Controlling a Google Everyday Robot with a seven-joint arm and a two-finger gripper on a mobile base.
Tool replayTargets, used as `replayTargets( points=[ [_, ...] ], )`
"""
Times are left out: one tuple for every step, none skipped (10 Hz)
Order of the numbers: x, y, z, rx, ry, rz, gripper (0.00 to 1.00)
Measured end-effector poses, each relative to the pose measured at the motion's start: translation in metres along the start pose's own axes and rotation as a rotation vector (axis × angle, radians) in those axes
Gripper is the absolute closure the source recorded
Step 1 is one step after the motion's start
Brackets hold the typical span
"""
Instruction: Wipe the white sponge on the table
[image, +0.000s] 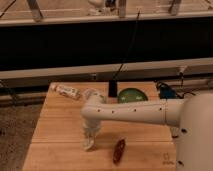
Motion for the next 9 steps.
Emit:
replayTargets(
  points=[
    [-0.003, -0.013, 0.005, 0.004, -0.013, -0.028, 1.0],
    [-0.003, -0.019, 0.007, 0.011, -0.02, -0.047, 1.0],
    [-0.003, -0.026, 0.009, 0.017, -0.028, -0.066, 1.0],
    [-0.002, -0.039, 0.012, 0.03, -0.037, -0.091, 1.0],
    [-0.001, -0.052, 0.016, 0.041, -0.044, -0.112, 1.0],
    [0.002, -0.064, 0.016, 0.039, -0.042, -0.112, 1.0],
    [0.006, -0.069, 0.016, 0.035, -0.039, -0.098, 1.0],
    [0.01, -0.068, 0.015, 0.033, -0.036, -0.091, 1.0],
    [0.014, -0.065, 0.013, 0.032, -0.031, -0.088, 1.0]
  ],
)
